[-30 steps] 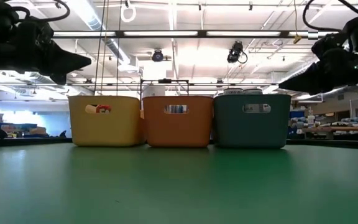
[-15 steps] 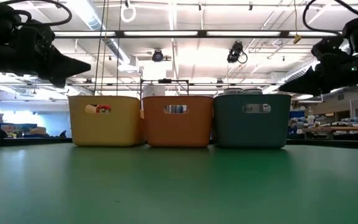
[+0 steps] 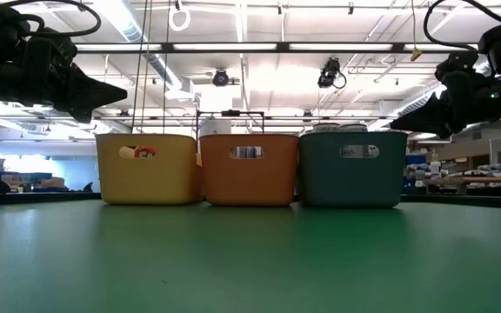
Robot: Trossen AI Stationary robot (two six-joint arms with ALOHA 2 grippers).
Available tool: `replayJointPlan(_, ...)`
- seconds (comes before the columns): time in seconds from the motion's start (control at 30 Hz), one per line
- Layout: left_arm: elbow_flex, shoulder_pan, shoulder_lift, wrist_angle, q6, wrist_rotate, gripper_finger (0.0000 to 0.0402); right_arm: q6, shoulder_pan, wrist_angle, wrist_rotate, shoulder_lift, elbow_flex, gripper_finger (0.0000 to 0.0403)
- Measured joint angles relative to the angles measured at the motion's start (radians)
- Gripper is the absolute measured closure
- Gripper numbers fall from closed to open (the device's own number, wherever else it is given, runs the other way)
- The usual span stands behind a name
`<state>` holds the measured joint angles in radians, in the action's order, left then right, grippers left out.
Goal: Sort soda cans
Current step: Return to Home Position
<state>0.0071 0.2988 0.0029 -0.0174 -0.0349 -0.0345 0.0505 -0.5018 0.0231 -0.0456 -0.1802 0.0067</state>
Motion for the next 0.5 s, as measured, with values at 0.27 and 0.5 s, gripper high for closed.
replayJointPlan(0.27,0.0,0.0,0.0,0.0,0.0,0.0,0.0398,0.0,0.0,0.001,0.0,0.0,0.0,0.04)
replayJointPlan(0.5,0.0,0.0,0.0,0.0,0.0,0.0,0.0398,-0.001,0.0,0.001,0.0,0.0,0.0,0.04)
